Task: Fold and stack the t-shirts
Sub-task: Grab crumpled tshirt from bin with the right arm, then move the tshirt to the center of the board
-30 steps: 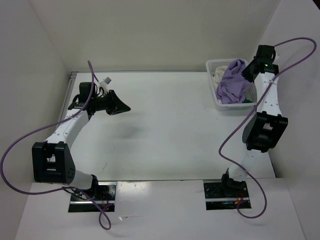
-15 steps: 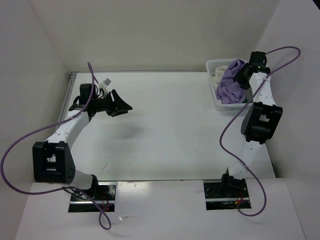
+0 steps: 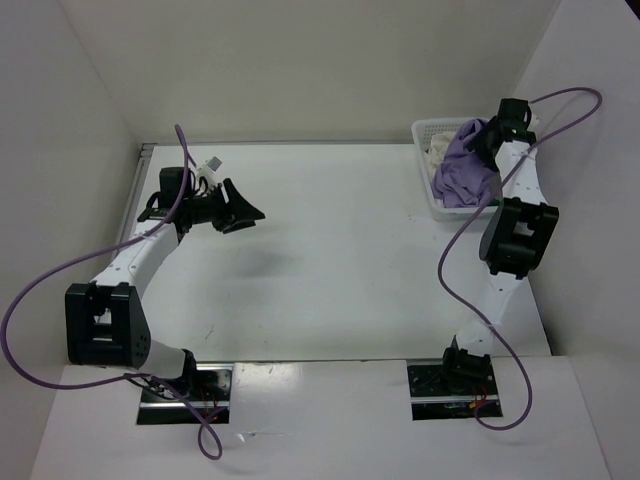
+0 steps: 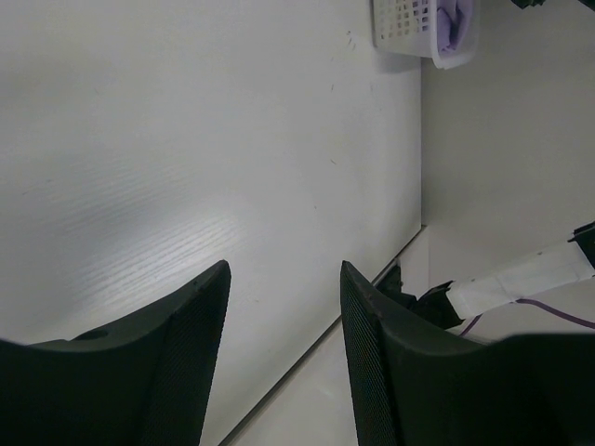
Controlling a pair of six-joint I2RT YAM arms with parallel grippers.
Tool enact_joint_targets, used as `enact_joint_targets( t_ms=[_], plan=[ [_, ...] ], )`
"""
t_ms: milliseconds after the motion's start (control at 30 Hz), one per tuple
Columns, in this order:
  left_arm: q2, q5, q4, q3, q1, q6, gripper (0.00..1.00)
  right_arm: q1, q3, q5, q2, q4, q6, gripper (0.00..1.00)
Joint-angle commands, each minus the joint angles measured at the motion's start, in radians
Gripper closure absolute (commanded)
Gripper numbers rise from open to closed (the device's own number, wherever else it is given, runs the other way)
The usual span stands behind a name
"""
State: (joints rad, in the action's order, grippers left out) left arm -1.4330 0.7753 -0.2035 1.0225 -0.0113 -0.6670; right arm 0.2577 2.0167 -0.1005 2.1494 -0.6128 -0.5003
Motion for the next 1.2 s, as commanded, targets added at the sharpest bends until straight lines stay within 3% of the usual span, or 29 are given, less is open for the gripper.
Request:
enact_joint_targets(
  t_ms=[0,133,233,367,467,533,733,867,933,967,1067,1167],
  plan=[
    [0.003,-0.013,0.041,-0.001,0.001,-0.014,0.41,-0.020,0.057,-0.085,0.026,0.044,0.032,0.34],
    [0.013,-0.013,0.041,-0.012,0.001,-0.014,0.41,-0.020,0.066,-0.108,0.039,0.070,0.043,0.34],
    [0.013,-0.022,0.050,-0.021,0.001,-0.014,0.41,-0.020,0.111,-0.081,0.084,0.059,0.052,0.41],
    [0.013,-0.022,0.059,-0.021,0.001,-0.023,0.41,-0.029,0.099,-0.068,0.078,0.094,0.043,0.75],
    [0.013,-0.022,0.059,-0.021,0.001,-0.032,0.41,-0.038,0.060,-0.077,0.008,0.120,0.043,0.86],
    [0.022,-0.031,0.059,-0.021,0.001,-0.032,0.41,-0.080,0.060,-0.123,-0.046,0.120,0.043,0.99],
    [0.022,-0.031,0.050,0.024,0.001,-0.055,0.40,-0.149,0.042,-0.073,-0.268,0.100,0.043,1.00],
    [0.032,-0.031,0.075,0.047,0.001,-0.127,0.36,-0.290,0.120,0.138,-0.404,0.103,0.000,1.00],
    [0.042,-0.071,0.085,0.047,0.001,-0.160,0.35,-0.388,0.256,0.253,-0.404,0.126,-0.041,1.00],
    [0.042,-0.085,0.085,0.047,0.001,-0.183,0.35,-0.412,0.320,0.391,-0.384,0.127,-0.064,1.00],
    [0.052,-0.131,0.087,0.034,0.037,-0.239,0.31,-0.468,0.679,0.624,-0.309,0.220,-0.243,1.00],
    [0.072,-0.131,0.131,-0.034,0.082,-0.295,0.29,-0.468,0.847,0.708,-0.278,0.324,-0.332,1.00]
  ],
)
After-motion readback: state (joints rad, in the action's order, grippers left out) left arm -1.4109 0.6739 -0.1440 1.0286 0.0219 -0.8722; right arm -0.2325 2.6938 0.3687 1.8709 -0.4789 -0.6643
